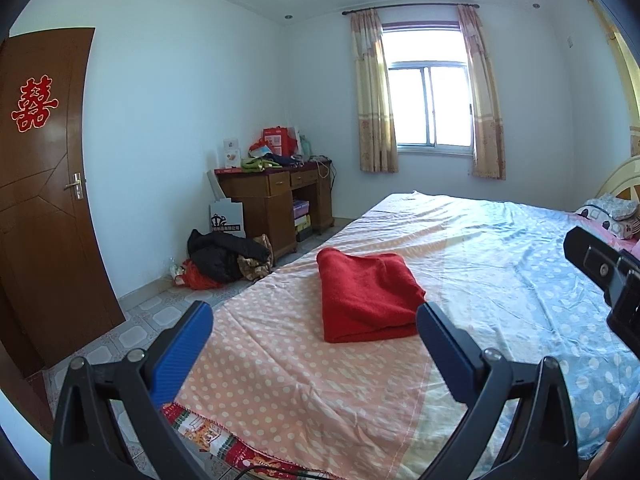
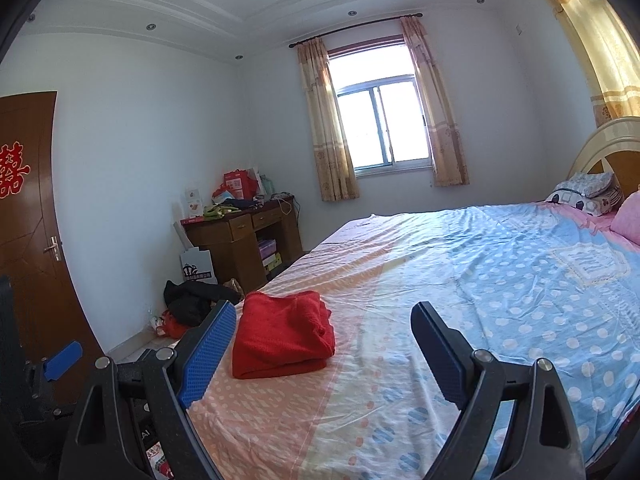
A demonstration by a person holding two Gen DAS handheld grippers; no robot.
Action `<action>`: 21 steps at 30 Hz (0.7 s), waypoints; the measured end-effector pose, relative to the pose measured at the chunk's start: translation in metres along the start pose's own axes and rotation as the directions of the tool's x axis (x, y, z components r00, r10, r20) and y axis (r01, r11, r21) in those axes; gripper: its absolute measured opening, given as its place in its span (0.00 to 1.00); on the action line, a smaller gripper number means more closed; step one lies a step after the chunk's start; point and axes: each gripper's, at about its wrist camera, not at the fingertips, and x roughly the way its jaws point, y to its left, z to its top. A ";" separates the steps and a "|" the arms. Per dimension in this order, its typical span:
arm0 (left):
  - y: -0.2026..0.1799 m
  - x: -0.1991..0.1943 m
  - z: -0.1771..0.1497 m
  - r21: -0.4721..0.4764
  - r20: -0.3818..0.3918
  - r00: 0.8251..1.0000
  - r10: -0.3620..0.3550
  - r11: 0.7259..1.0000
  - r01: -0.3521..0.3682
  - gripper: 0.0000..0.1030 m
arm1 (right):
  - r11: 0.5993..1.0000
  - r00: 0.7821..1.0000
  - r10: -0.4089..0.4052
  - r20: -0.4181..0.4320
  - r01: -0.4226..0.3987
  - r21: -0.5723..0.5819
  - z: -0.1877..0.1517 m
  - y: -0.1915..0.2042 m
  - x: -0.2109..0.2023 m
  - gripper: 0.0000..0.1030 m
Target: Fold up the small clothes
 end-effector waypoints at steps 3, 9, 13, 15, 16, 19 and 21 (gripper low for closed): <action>0.000 -0.001 0.000 -0.003 -0.003 1.000 0.003 1.000 -0.003 1.00 | 1.000 1.000 0.001 0.004 -0.001 0.001 0.000 0.000 -0.001 0.87; 0.001 -0.002 0.002 -0.001 0.009 1.000 0.009 1.000 -0.009 1.00 | 1.000 0.999 -0.003 0.032 0.003 0.003 0.004 -0.002 -0.007 0.87; 0.004 -0.005 0.004 -0.014 0.015 1.000 0.007 1.000 -0.007 1.00 | 1.000 0.999 -0.001 0.047 0.001 -0.001 0.006 -0.001 -0.012 0.87; 0.004 -0.005 0.004 -0.013 0.019 1.000 0.008 1.000 -0.008 1.00 | 1.000 0.999 -0.002 0.049 0.002 -0.009 0.006 0.000 -0.012 0.88; 0.004 -0.006 0.004 -0.011 0.021 1.000 0.008 1.000 -0.008 1.00 | 1.000 0.999 -0.002 0.048 0.003 -0.013 0.006 0.001 -0.012 0.88; 0.003 -0.006 0.004 -0.005 0.022 1.000 0.004 1.000 -0.004 1.00 | 1.000 0.999 0.001 0.041 0.000 -0.018 0.005 0.002 -0.011 0.88; 0.003 -0.006 0.005 -0.006 0.022 1.000 -0.002 1.000 0.002 1.00 | 1.000 0.999 0.001 0.042 0.000 -0.018 0.005 0.002 -0.011 0.88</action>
